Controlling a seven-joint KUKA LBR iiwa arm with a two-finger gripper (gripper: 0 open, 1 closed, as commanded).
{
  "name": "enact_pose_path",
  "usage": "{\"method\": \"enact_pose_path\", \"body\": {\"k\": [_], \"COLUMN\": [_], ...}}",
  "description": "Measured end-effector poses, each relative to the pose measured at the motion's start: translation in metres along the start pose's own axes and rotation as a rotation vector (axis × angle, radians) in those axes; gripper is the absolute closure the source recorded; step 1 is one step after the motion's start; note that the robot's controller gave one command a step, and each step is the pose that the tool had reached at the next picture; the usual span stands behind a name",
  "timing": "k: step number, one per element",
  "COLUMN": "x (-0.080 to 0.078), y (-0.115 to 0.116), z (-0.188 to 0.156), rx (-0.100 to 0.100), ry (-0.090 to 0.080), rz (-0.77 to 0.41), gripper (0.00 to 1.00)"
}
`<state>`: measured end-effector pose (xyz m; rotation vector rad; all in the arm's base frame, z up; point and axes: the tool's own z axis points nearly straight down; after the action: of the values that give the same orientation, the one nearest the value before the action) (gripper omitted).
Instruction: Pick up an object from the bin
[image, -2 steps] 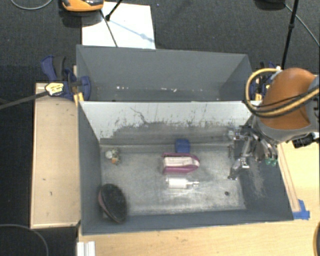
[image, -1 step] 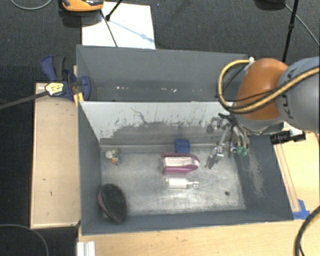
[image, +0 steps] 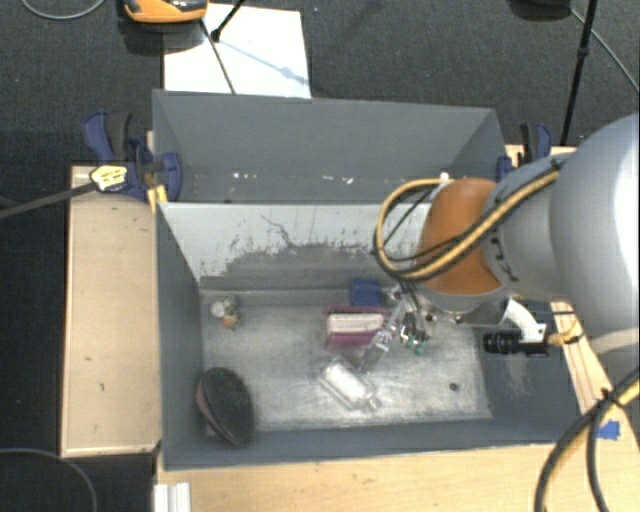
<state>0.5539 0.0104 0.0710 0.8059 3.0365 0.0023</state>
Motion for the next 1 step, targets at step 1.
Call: {"method": "enact_pose_path", "body": {"k": [1], "x": [-0.0005], "y": [0.0], "z": [-0.0014], "rx": [0.001], "ry": [0.001], "rz": [-0.005], "gripper": [1.0]}}
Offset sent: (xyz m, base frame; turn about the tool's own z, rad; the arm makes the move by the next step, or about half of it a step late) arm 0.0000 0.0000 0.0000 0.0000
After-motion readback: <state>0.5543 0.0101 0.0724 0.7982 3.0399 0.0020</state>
